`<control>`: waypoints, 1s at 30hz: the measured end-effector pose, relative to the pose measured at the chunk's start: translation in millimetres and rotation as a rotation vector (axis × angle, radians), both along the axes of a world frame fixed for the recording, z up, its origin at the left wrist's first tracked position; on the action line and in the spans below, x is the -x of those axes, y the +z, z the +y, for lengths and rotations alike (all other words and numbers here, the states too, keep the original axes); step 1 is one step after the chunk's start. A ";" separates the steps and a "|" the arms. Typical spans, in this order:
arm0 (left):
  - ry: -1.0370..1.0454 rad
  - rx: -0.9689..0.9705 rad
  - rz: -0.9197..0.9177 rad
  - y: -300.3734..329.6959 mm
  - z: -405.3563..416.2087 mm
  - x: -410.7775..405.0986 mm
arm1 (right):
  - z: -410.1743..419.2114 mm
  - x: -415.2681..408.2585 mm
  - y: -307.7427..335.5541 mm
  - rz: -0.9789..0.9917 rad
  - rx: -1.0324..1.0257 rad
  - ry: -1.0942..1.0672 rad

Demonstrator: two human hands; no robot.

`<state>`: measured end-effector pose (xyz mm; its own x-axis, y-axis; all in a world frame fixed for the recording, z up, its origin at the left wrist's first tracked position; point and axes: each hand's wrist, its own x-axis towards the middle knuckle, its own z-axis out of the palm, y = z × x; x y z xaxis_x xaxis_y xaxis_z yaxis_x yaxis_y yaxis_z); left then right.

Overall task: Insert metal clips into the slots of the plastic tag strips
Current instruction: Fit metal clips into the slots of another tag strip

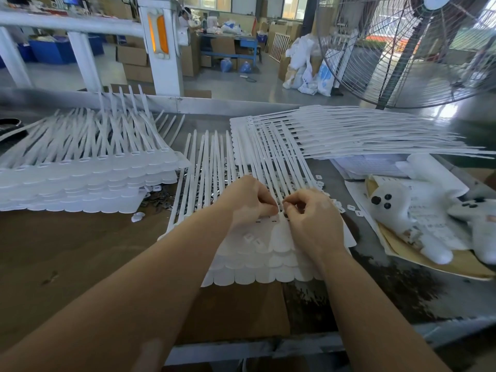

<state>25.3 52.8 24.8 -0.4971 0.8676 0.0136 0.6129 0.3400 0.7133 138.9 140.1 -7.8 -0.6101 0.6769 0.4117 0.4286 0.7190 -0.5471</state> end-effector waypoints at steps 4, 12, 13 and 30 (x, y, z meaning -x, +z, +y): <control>0.021 0.020 -0.060 2.5 1.4 0.7 | -0.4 0.1 0.5 0.003 0.001 0.004; 0.050 0.077 -0.113 5.8 4.8 1.4 | -1.5 -0.9 2.5 -0.006 0.008 0.005; 0.058 0.080 -0.107 5.5 5.3 1.8 | -1.8 -1.3 2.7 -0.005 0.008 0.005; 0.008 -0.027 -0.053 14.4 -29.0 6.1 | -9.7 -3.5 2.7 0.125 -0.067 0.094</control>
